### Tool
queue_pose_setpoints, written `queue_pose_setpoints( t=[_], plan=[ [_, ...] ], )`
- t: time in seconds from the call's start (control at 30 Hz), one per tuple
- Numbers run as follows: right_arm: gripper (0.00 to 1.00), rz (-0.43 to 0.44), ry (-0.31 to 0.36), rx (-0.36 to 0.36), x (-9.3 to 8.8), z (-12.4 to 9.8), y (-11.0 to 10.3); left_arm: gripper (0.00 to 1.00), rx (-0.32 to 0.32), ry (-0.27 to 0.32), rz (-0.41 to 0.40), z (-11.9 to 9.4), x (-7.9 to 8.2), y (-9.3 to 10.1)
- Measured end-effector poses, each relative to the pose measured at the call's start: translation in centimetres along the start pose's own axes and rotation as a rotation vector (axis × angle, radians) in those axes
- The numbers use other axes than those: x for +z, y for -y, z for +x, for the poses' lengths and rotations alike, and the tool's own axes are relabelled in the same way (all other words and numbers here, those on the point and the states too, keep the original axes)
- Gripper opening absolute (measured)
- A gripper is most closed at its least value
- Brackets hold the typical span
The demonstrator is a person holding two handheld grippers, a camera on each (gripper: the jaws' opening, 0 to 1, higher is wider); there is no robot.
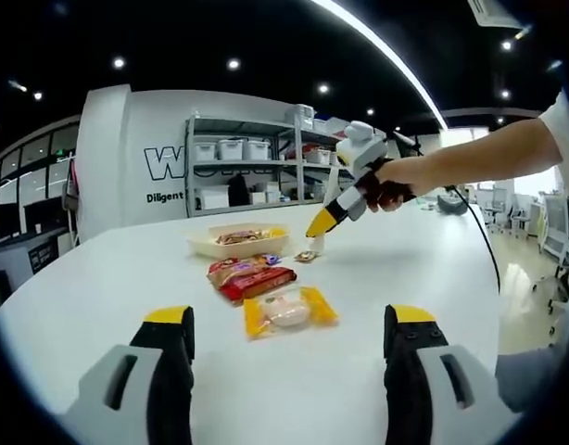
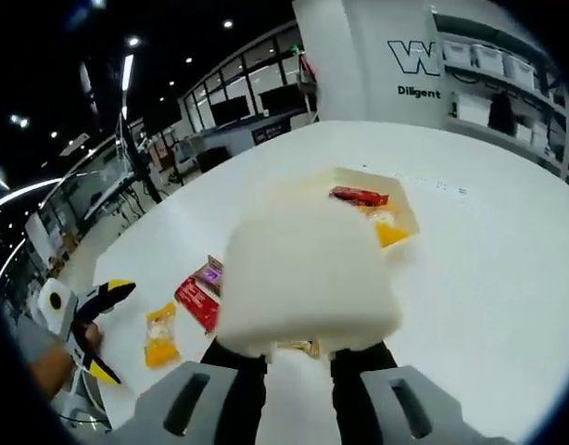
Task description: Place the target food into the container with the food tongs after gripping and lifting it, then release it inside without dropping or visibly crushing the food.
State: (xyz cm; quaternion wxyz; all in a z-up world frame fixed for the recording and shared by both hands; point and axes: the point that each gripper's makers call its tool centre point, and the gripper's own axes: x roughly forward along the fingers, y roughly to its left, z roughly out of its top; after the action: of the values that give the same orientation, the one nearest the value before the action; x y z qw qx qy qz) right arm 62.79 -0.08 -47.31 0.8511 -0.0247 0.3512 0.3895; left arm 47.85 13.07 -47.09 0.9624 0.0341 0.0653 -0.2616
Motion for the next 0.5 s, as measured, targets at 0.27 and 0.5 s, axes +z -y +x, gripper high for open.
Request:
queue_pose_setpoints(
  t=[0.27, 0.5],
  plan=[
    [0.2, 0.026, -0.003, 0.055, -0.6, -0.4, -1.6, 0.82, 0.002, -0.002, 0.006, 0.0, 0.0, 0.0],
    [0.2, 0.013, 0.045, 0.06, 0.8, -1.0, -1.0, 0.82, 0.005, 0.0, 0.019, 0.0, 0.0, 0.0]
  ],
)
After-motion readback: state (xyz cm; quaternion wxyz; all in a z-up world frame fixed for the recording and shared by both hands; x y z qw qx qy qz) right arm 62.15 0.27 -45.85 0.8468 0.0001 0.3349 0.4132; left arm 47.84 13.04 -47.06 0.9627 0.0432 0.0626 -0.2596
